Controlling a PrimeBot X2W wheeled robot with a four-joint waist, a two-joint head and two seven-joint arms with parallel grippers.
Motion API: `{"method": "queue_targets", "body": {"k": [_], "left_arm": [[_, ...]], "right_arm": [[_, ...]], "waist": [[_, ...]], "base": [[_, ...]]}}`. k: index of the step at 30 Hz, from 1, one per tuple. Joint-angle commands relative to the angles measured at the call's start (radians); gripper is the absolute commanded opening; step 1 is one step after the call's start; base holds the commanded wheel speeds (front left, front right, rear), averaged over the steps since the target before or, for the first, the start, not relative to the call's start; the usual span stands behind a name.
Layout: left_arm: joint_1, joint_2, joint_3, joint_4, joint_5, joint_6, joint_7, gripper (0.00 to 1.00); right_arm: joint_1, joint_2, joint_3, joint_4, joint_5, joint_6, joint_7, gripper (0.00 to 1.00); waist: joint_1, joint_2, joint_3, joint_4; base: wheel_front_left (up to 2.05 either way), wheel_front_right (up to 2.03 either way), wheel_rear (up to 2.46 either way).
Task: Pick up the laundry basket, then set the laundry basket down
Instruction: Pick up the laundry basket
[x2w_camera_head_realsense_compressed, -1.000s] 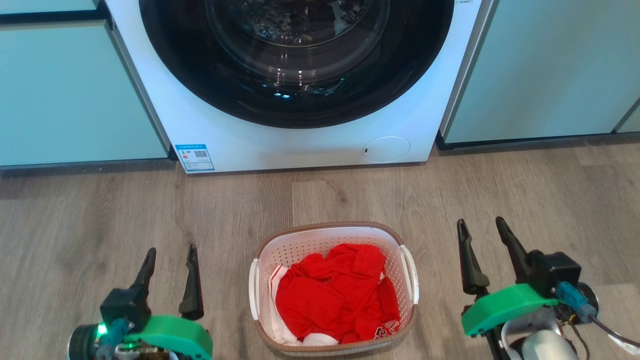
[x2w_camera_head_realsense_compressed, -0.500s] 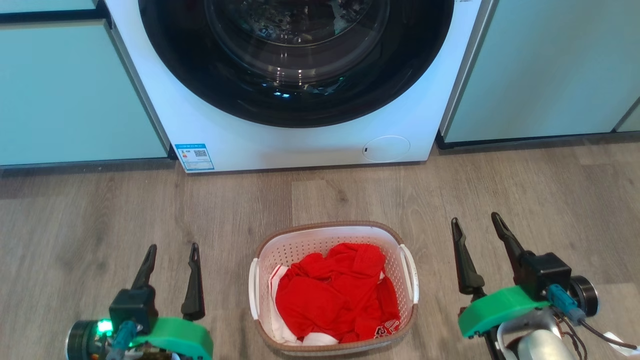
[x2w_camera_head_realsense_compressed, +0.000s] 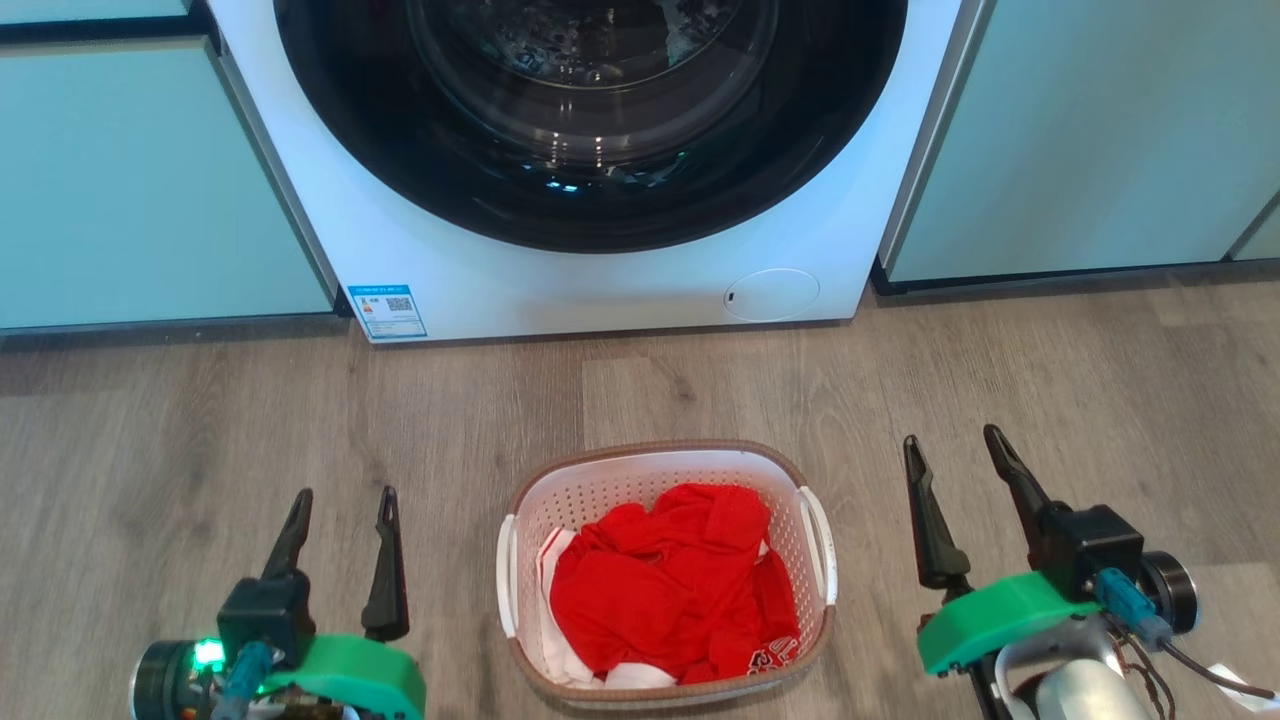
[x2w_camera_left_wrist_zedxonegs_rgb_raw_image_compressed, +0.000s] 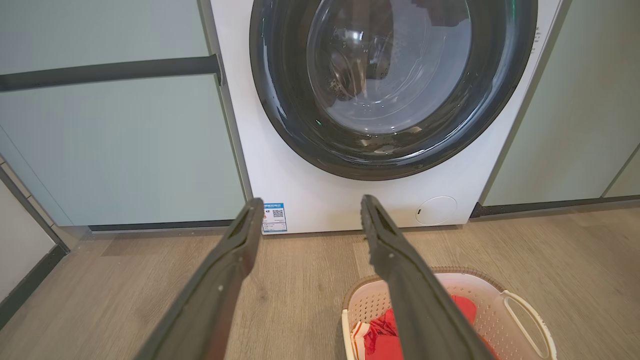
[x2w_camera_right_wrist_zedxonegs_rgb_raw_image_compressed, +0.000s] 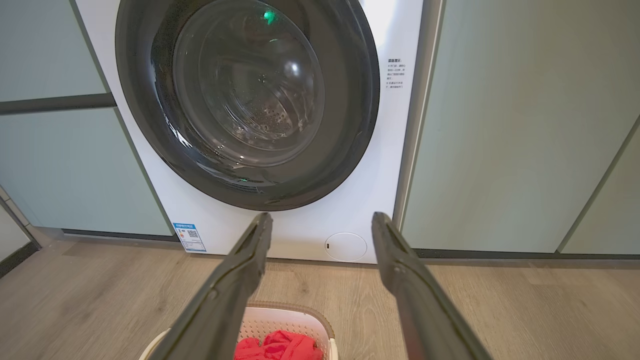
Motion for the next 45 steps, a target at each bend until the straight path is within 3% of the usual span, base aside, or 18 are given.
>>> {"method": "queue_targets", "body": {"k": [1,20,45], "left_arm": [[-0.02,0.001,0.028,-0.034,0.004,-0.002,-0.01,1.0],[-0.076,0.001,-0.001,0.018,-0.042,0.008,-0.01,1.0],[-0.451,0.001,-0.13,0.349,-0.179,0.015,-0.01,1.0]], "right_arm": [[-0.018,-0.01,0.021,-0.034,-0.002,0.003,-0.013,1.0],[-0.069,-0.01,-0.002,0.001,-0.008,0.003,-0.013,1.0],[-0.358,-0.01,-0.084,0.229,-0.064,0.003,-0.013,1.0]], "waist": [[0.0,0.0,0.002,0.0],[0.0,0.0,0.112,0.011],[0.0,0.0,0.539,0.062]], "base": [[0.0,0.0,0.0],[0.0,0.0,0.0],[0.0,0.0,0.0]]}}
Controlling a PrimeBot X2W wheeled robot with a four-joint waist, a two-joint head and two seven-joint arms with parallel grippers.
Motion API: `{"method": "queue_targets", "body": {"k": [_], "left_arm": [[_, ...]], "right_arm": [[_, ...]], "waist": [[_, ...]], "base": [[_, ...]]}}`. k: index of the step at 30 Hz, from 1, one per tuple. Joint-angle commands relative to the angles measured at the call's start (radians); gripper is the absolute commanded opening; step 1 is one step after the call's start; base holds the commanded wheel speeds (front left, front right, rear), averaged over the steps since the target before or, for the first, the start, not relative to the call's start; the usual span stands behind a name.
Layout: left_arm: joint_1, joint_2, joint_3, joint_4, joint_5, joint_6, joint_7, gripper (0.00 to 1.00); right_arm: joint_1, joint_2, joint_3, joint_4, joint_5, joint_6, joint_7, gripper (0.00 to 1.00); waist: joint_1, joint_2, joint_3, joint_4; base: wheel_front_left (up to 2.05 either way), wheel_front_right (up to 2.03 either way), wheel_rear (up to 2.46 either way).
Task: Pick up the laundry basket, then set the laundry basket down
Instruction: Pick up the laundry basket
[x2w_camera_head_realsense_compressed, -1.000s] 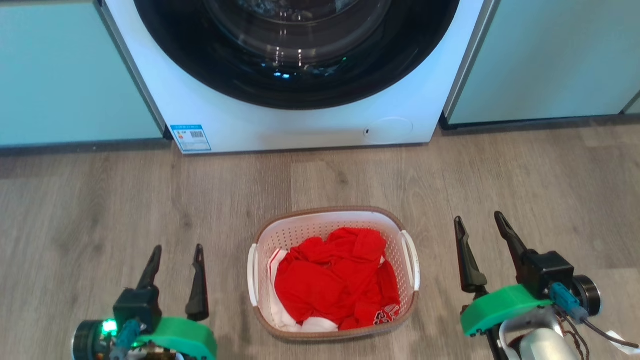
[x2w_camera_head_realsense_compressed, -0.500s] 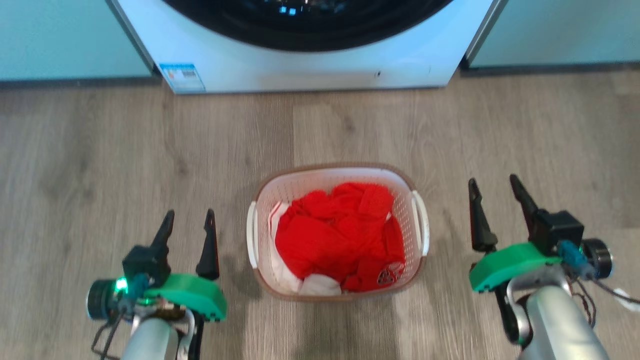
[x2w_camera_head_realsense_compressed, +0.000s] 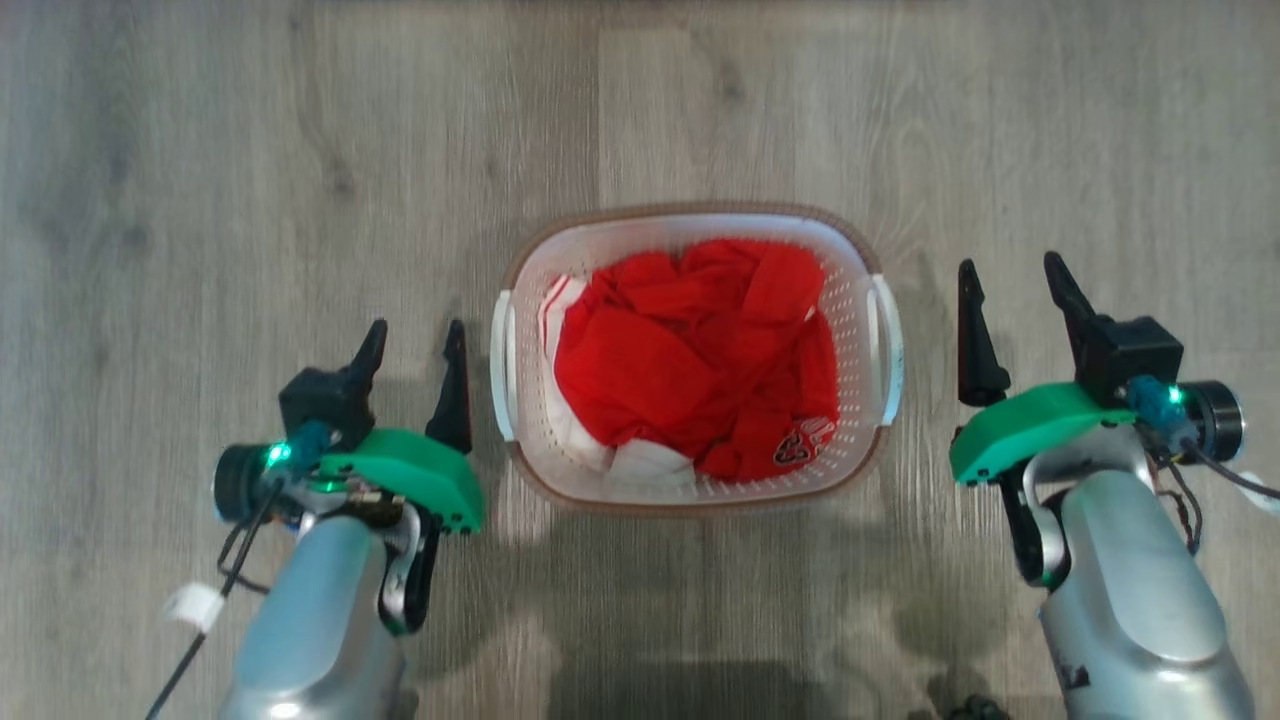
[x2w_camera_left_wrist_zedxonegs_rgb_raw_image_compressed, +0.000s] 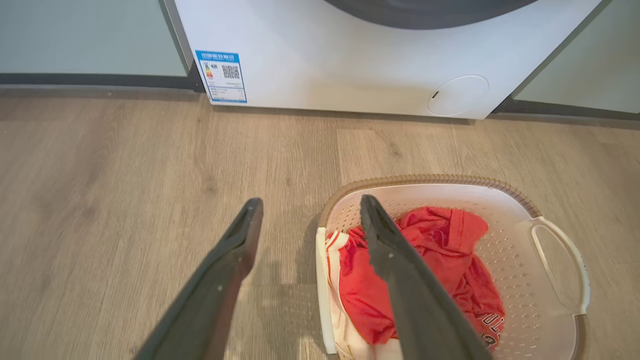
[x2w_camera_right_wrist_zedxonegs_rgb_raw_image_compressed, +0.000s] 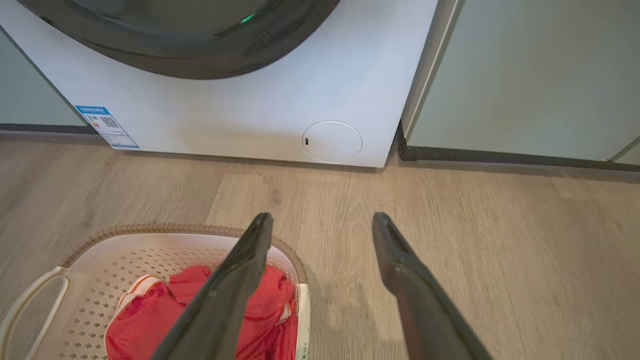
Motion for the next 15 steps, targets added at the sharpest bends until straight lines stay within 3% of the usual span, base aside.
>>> {"method": "queue_targets", "body": {"k": [1,15], "left_arm": [[-0.041,0.01,0.005,0.009,-0.021,0.013,-0.01,1.0],[-0.185,0.01,-0.126,0.181,-0.103,0.007,-0.01,1.0]], "right_arm": [[-0.022,-0.006,0.016,-0.004,-0.011,0.003,-0.012,1.0],[-0.111,-0.006,0.012,0.121,-0.015,0.003,-0.012,1.0]], "waist": [[0.0,0.0,0.063,0.014],[0.0,0.0,0.201,0.034]], "base": [[0.0,0.0,0.0],[0.0,0.0,0.0]]}}
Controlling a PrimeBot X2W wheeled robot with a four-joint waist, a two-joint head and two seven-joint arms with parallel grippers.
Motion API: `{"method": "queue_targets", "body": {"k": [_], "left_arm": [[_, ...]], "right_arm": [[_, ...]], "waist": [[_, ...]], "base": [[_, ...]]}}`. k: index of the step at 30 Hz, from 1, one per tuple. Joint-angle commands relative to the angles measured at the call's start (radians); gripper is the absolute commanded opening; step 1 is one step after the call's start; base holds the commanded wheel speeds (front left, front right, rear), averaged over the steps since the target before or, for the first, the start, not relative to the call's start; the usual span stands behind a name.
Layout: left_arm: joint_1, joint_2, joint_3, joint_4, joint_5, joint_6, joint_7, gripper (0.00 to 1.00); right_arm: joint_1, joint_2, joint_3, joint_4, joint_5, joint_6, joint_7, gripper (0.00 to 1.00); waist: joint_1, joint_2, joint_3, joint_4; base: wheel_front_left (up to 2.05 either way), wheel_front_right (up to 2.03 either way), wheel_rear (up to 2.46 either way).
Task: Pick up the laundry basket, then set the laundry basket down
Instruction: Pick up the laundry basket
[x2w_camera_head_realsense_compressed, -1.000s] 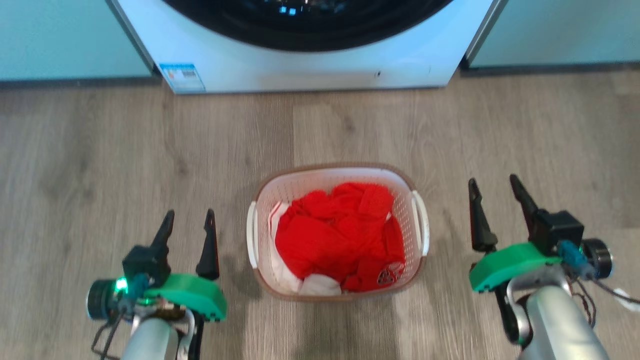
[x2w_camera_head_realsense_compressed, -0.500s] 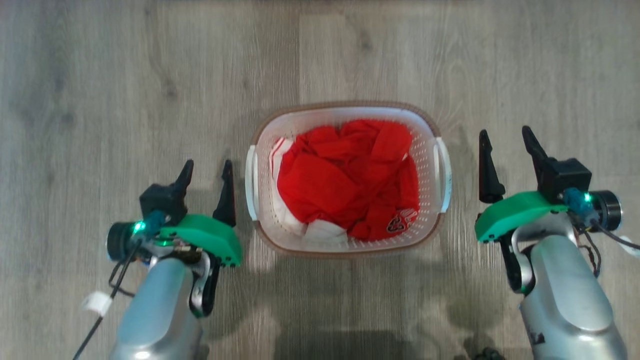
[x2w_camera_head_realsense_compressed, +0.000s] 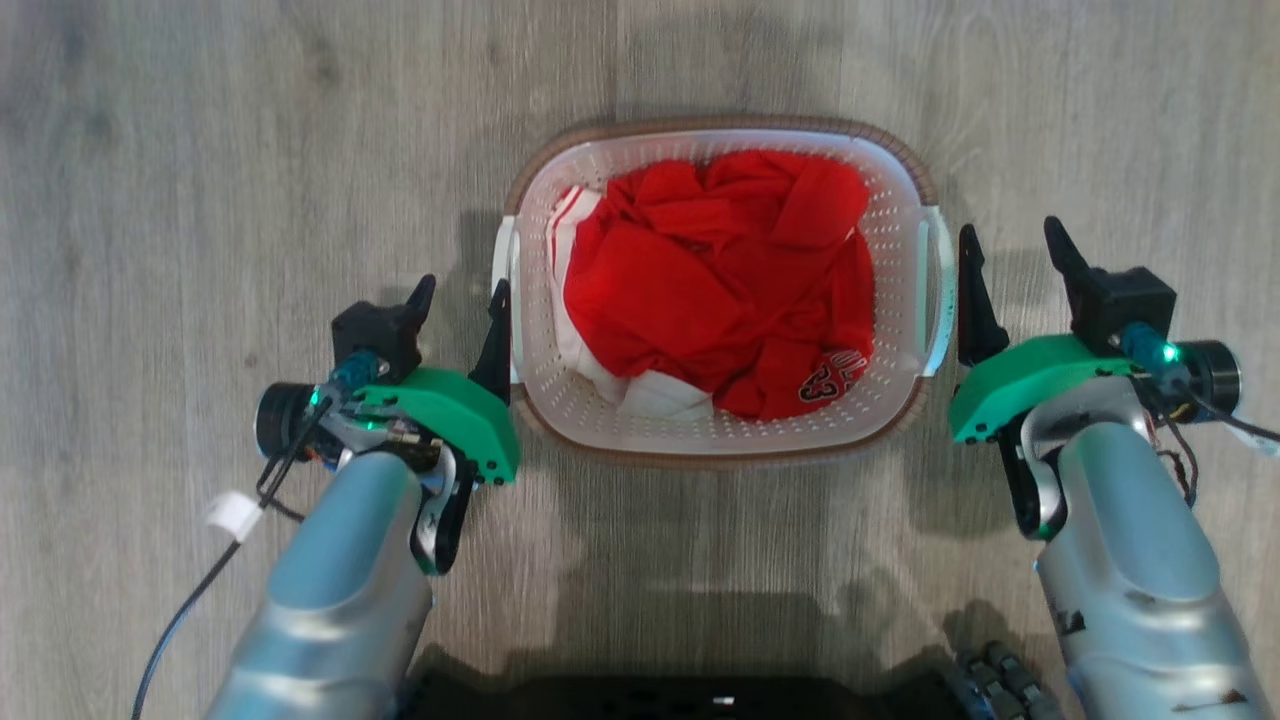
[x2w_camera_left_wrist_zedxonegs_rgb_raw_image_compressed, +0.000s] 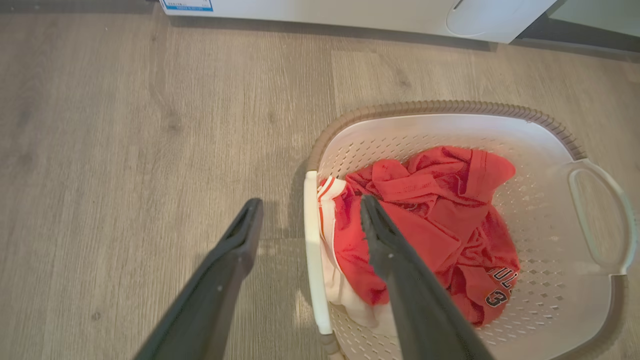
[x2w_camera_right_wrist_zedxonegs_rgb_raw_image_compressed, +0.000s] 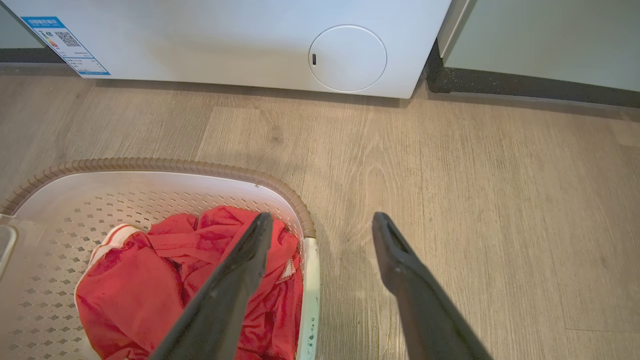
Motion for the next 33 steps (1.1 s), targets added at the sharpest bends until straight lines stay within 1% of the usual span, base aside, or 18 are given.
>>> {"method": "queue_targets", "body": {"k": [1,5,8,15,26,33], "left_arm": [[-0.008,0.018,0.011,-0.001,-0.013,0.0,-0.01,1.0],[-0.059,0.018,-0.029,0.054,-0.042,0.0,-0.01,1.0],[-0.091,0.018,-0.053,0.087,-0.043,-0.002,-0.01,1.0],[-0.152,0.018,-0.092,0.126,-0.05,-0.003,-0.01,1.0],[-0.209,0.018,-0.164,0.178,-0.1,-0.005,-0.01,1.0],[-0.243,0.018,-0.207,0.204,-0.137,-0.003,-0.01,1.0]], "right_arm": [[0.003,-0.003,0.02,-0.011,-0.005,0.003,-0.012,1.0],[-0.025,-0.003,0.019,0.019,-0.008,0.003,-0.012,1.0],[-0.043,-0.003,0.016,0.037,-0.012,0.003,-0.012,1.0],[-0.079,-0.003,0.008,0.077,-0.023,0.003,-0.012,1.0],[-0.114,-0.003,0.026,0.11,-0.022,0.003,-0.012,1.0],[-0.137,-0.003,0.028,0.156,-0.029,0.003,-0.012,1.0]], "waist": [[-0.0001,0.0001,0.028,0.006],[-0.0001,0.0001,0.079,0.013],[-0.0001,0.0001,0.109,0.016],[-0.0001,0.0001,0.166,0.027],[-0.0001,0.0001,0.219,0.033],[-0.0001,0.0001,0.243,0.036]], "base": [[0.0,0.0,0.0],[0.0,0.0,0.0],[0.0,0.0,0.0],[0.0,0.0,0.0],[0.0,0.0,0.0],[0.0,0.0,0.0]]}}
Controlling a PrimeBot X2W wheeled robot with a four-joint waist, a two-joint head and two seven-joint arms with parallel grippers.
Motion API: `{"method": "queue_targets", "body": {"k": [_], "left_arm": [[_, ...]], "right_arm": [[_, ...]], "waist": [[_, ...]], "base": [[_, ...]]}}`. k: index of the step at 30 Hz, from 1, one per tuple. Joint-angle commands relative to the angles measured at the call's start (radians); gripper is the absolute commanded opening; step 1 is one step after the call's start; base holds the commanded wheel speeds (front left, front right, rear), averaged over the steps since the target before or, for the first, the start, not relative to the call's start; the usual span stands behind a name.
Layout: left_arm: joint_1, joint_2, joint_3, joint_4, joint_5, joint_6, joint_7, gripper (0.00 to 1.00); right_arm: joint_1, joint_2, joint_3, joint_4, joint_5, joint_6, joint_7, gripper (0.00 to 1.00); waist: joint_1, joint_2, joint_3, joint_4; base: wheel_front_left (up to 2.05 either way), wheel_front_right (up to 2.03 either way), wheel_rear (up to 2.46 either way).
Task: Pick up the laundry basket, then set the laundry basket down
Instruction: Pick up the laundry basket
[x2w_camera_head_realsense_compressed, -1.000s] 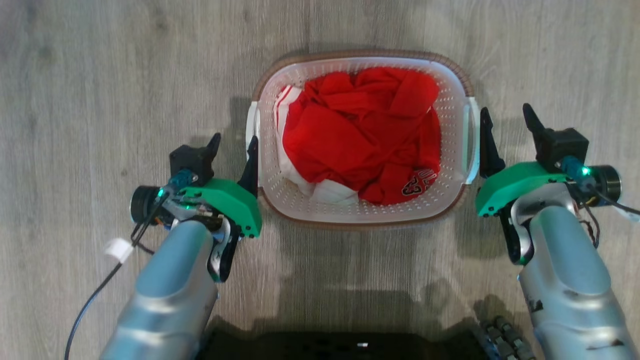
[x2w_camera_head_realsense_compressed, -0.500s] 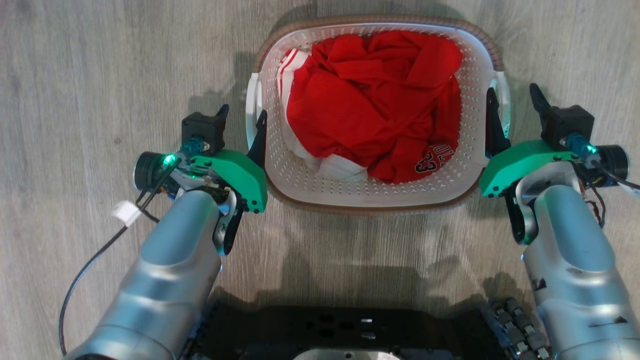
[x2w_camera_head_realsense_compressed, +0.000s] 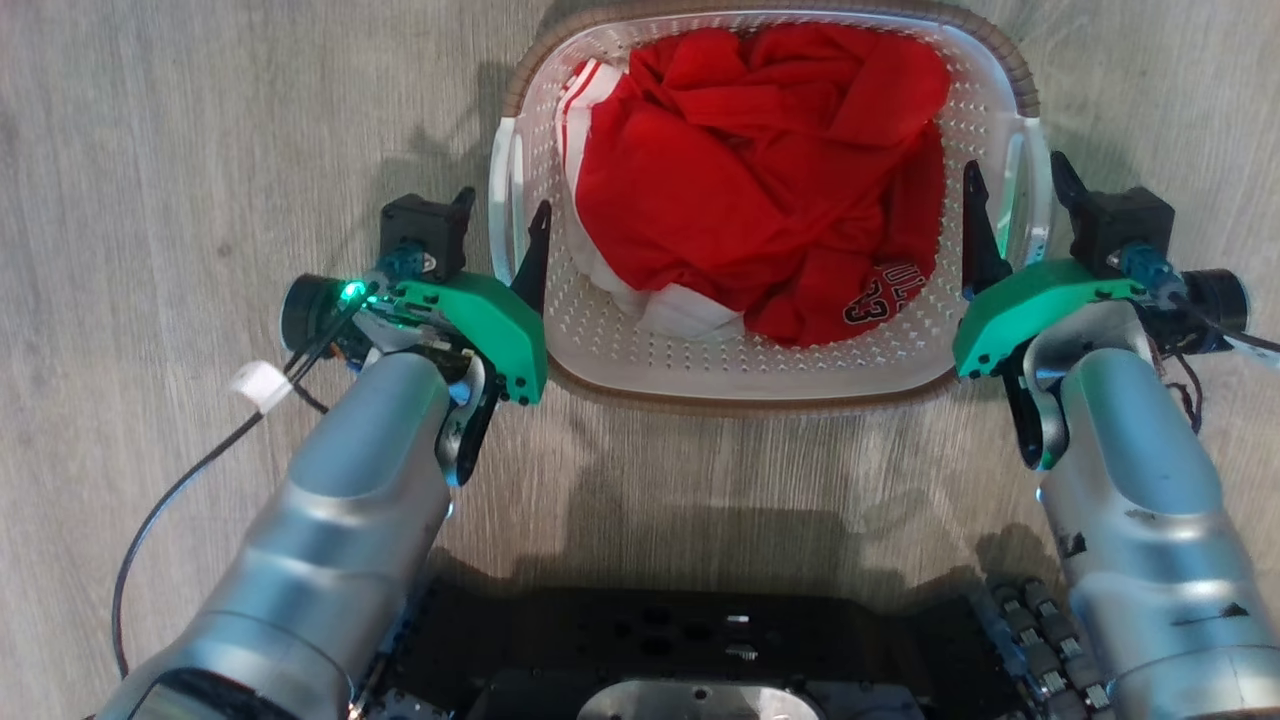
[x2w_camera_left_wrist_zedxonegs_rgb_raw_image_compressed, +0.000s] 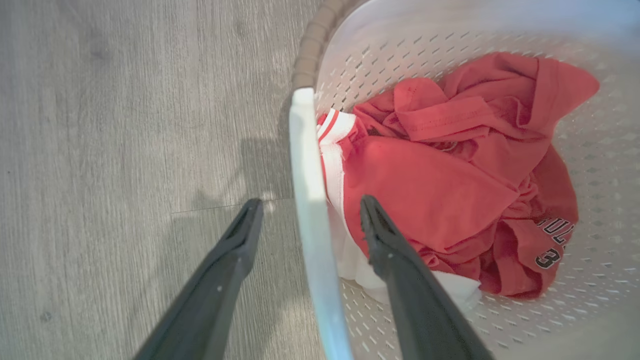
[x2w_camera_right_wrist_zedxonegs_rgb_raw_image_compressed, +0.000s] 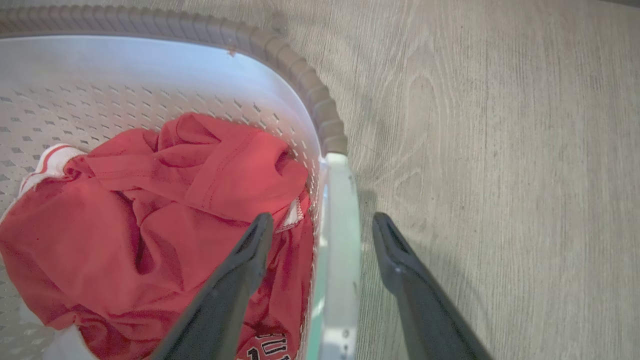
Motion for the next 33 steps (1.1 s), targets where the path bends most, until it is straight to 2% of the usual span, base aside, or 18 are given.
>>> {"method": "queue_targets", "body": {"k": [1,9,10,12,13,17,18,19,20,21,22,23,24,33], "left_arm": [[0.017,0.022,0.011,-0.004,-0.009,-0.003,-0.01,1.0],[-0.014,0.022,-0.053,0.019,-0.068,0.008,-0.01,1.0],[-0.017,0.022,-0.059,0.02,-0.074,0.01,-0.01,1.0],[-0.019,0.022,-0.07,0.02,-0.085,0.014,-0.01,1.0],[-0.021,0.022,-0.075,0.02,-0.089,0.016,-0.01,1.0],[-0.025,0.022,-0.091,0.019,-0.099,0.021,-0.01,1.0],[-0.026,0.022,-0.095,0.019,-0.1,0.022,-0.01,0.87],[-0.027,0.022,-0.099,0.019,-0.101,0.022,-0.01,0.7],[-0.028,0.022,-0.103,0.019,-0.102,0.022,-0.01,0.47],[-0.029,0.022,-0.107,0.019,-0.104,0.021,-0.01,0.33],[-0.029,0.022,-0.112,0.02,-0.105,0.019,-0.01,0.0],[-0.029,0.022,-0.117,0.021,-0.106,0.017,-0.01,0.0],[-0.029,0.022,-0.122,0.022,-0.108,0.014,-0.01,0.0],[-0.025,0.022,-0.145,0.027,-0.129,0.013,-0.01,0.0]], "right_arm": [[0.034,0.011,0.024,-0.006,-0.007,0.003,-0.012,1.0],[0.005,0.011,0.04,0.058,-0.004,0.003,-0.012,1.0],[0.002,0.011,0.04,0.065,-0.002,0.003,-0.012,0.95],[-0.004,0.011,0.038,0.083,0.001,0.003,-0.012,0.68],[-0.007,0.011,0.037,0.091,0.002,0.003,-0.012,0.51],[-0.017,0.011,0.034,0.116,0.004,0.003,-0.012,0.39],[-0.02,0.011,0.031,0.122,0.003,0.003,-0.012,0.35],[-0.022,0.011,0.028,0.129,0.002,0.003,-0.012,0.31],[-0.025,0.011,0.025,0.136,0.001,0.003,-0.012,0.27],[-0.027,0.011,0.023,0.142,0.0,0.003,-0.012,0.23],[-0.029,0.011,0.021,0.15,-0.001,0.003,-0.012,0.17],[-0.032,0.011,0.02,0.157,-0.001,0.003,-0.012,0.05],[-0.034,0.011,0.019,0.163,0.0,0.003,-0.012,0.0],[-0.043,0.011,0.03,0.203,0.015,0.003,-0.012,0.0]], "waist": [[-0.0001,-0.0001,0.003,0.002],[-0.0001,-0.0001,0.015,0.006],[-0.0001,-0.0001,0.015,0.006],[-0.0001,-0.0001,0.016,0.006],[-0.0001,-0.0001,0.016,0.006],[-0.0001,-0.0001,0.018,0.005],[-0.0001,-0.0001,0.018,0.004],[-0.0001,-0.0001,0.018,0.004],[-0.0001,-0.0001,0.018,0.004],[-0.0001,-0.0001,0.018,0.005],[-0.0001,-0.0001,0.017,0.005],[-0.0001,-0.0001,0.016,0.005],[-0.0001,-0.0001,0.014,0.005],[-0.0001,-0.0001,-0.007,0.008]], "base": [[0.0,0.0,0.0],[0.0,0.0,0.0],[0.0,0.0,0.0],[0.0,0.0,0.0],[0.0,0.0,0.0],[0.0,0.0,0.0],[0.0,0.0,0.0],[0.0,0.0,0.0],[0.0,0.0,0.0],[0.0,0.0,0.0],[0.0,0.0,0.0],[0.0,0.0,0.0],[0.0,0.0,0.0],[0.0,0.0,0.0]]}}
